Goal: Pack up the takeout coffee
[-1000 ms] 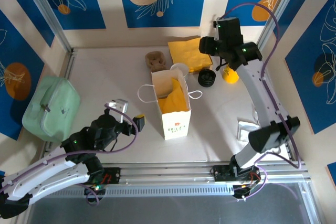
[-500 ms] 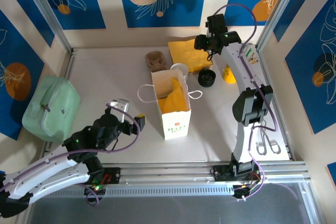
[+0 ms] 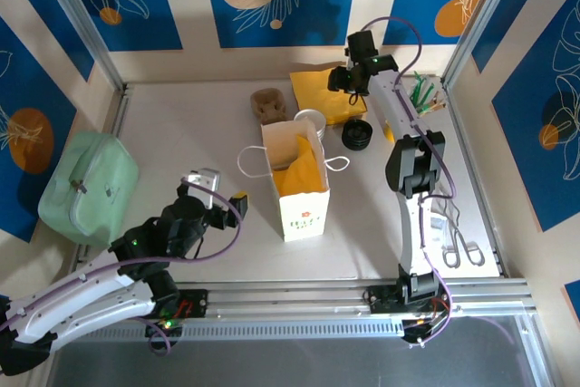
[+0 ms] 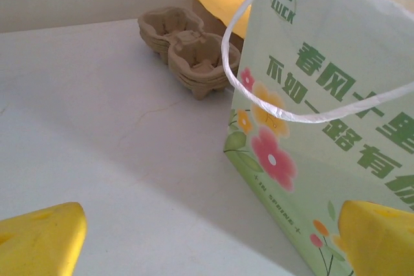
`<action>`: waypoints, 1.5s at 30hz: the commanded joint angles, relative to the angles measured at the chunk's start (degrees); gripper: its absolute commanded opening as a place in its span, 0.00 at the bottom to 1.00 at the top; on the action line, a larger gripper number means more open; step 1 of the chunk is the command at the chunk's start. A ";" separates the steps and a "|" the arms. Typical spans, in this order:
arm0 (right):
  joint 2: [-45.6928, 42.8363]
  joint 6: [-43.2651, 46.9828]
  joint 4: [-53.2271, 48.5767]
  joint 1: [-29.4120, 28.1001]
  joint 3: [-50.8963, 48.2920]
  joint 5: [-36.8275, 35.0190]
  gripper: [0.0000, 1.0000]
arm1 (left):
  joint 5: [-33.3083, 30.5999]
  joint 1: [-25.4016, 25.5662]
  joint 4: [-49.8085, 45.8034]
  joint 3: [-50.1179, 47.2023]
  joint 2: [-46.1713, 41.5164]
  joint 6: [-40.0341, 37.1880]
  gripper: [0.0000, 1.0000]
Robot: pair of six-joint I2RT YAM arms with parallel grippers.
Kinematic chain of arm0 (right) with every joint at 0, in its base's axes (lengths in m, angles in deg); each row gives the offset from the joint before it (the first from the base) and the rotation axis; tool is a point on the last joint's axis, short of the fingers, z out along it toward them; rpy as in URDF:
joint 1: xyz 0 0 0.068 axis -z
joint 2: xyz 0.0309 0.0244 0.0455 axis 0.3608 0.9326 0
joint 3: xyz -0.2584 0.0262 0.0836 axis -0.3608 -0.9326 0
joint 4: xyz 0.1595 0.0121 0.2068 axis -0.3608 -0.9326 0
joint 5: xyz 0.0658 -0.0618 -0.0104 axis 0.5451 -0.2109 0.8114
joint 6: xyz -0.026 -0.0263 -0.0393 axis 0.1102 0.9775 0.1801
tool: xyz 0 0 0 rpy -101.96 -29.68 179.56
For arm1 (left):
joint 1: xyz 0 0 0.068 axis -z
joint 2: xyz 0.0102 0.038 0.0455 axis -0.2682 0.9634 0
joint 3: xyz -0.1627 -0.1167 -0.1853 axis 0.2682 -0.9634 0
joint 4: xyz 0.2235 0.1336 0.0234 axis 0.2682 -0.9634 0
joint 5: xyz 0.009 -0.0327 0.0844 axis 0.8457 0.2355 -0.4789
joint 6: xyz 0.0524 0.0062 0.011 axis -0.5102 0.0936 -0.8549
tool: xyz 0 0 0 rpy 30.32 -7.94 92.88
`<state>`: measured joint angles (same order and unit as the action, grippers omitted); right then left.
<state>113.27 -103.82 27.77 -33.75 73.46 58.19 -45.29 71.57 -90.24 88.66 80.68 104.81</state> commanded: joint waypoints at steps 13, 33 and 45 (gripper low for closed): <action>11.85 2.99 -0.91 -0.50 9.91 -0.59 0.74 | -2.10 0.33 0.76 0.09 -0.53 -1.32 0.99; 22.23 7.94 -3.09 -1.17 19.83 -3.75 0.80 | -1.67 0.33 0.08 0.51 -1.12 -0.82 0.99; 24.96 5.24 -5.79 -0.15 20.12 -1.30 0.72 | -1.32 0.33 0.05 0.74 -1.18 -0.71 0.99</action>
<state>136.42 -97.35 25.54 -34.26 92.84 54.52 -46.23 71.57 -90.02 88.66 80.25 104.84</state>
